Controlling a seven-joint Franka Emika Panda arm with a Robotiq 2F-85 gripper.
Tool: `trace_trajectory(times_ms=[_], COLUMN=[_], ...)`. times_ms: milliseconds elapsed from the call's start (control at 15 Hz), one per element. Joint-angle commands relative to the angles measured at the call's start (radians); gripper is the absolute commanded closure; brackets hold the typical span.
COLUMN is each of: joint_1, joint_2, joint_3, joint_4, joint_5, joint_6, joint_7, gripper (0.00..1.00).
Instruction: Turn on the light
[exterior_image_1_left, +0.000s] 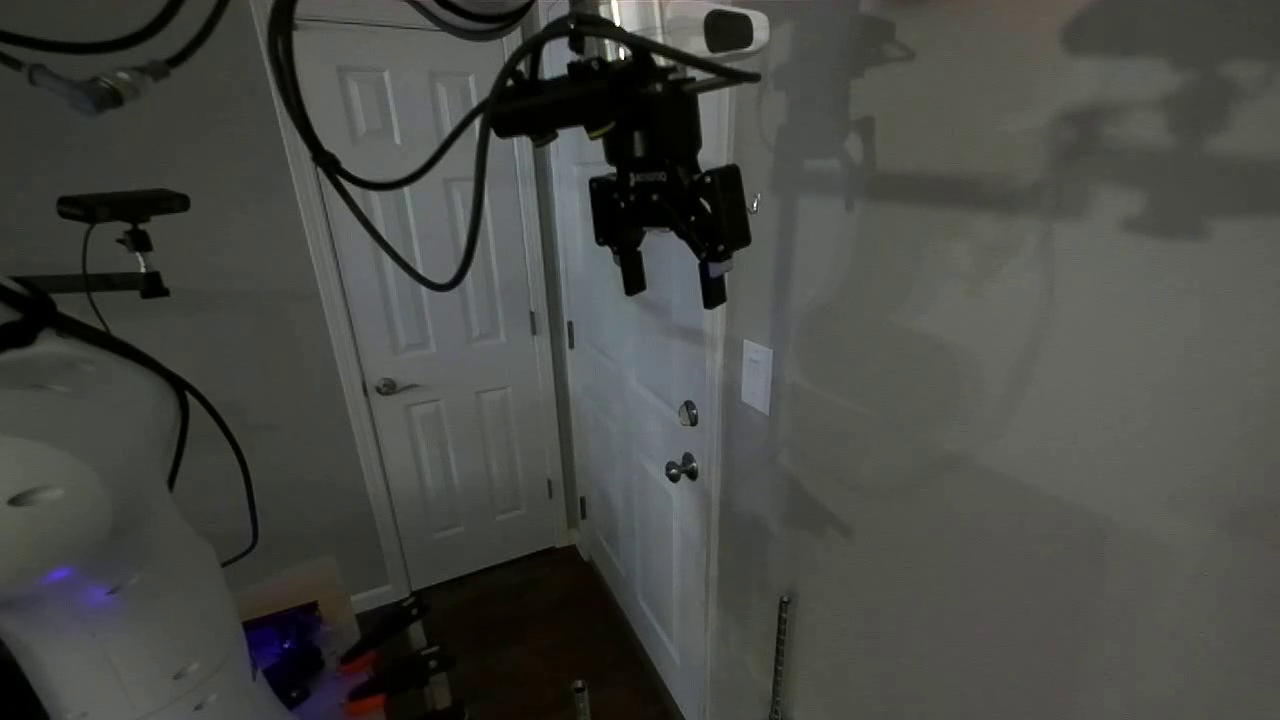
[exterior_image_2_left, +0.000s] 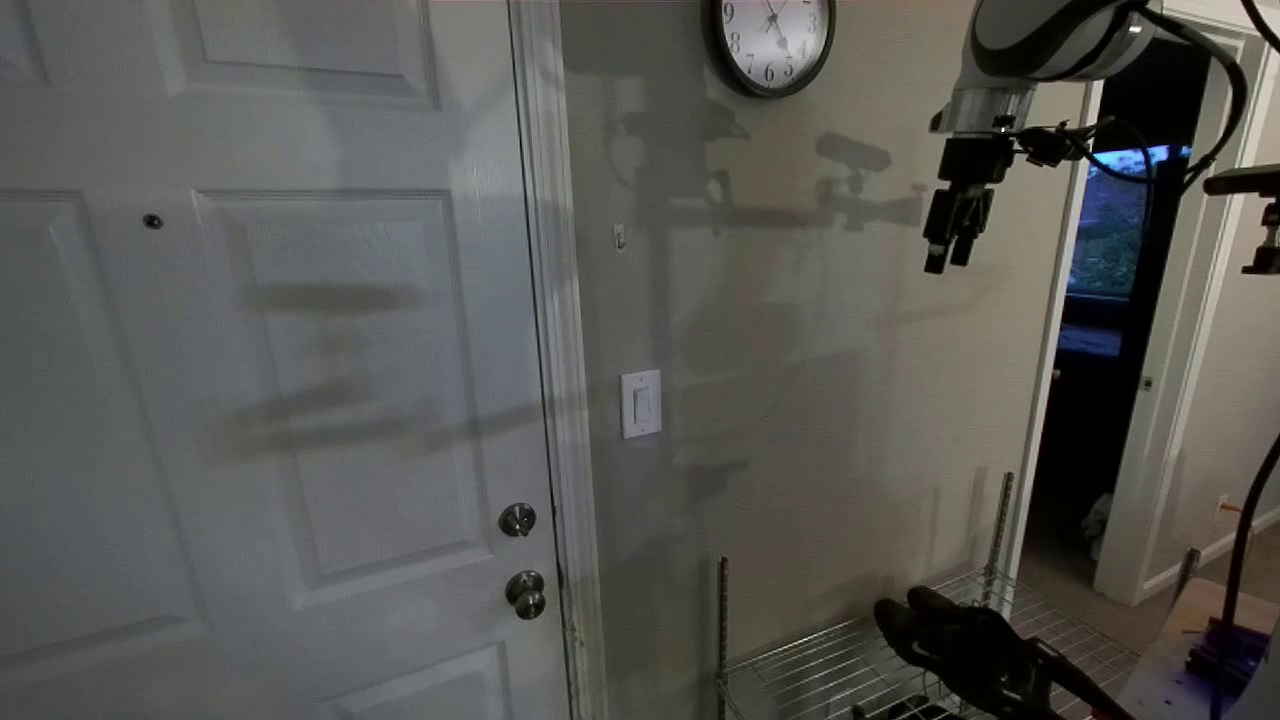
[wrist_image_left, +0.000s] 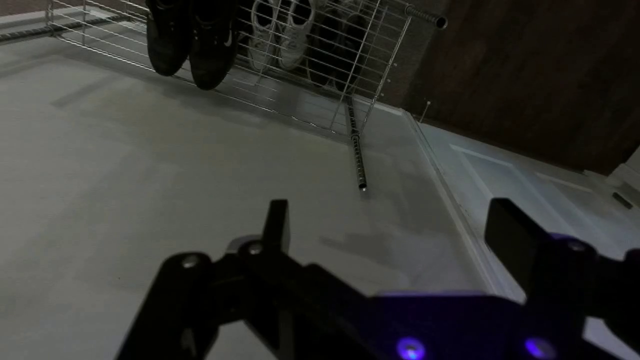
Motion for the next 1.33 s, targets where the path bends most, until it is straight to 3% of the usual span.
trace_trajectory(times_ms=[0,667,1000,1267], joint_1=[-0.011,-0.005,0.1,0.178], joint_2=[0.002,0.011,0.004,0.008], joint_3=[0.009,0.025,0.068,0.108], joint_4=[0.001,-0.024,-0.153,-0.254], joint_5=[0.006,0.0,0.126,0.235], joint_6=[-0.001,0.034,0.071,0.173], joint_7=[-0.005,0.004,-0.033,-0.037], gripper=[0.0,0.0,0.0,0.0])
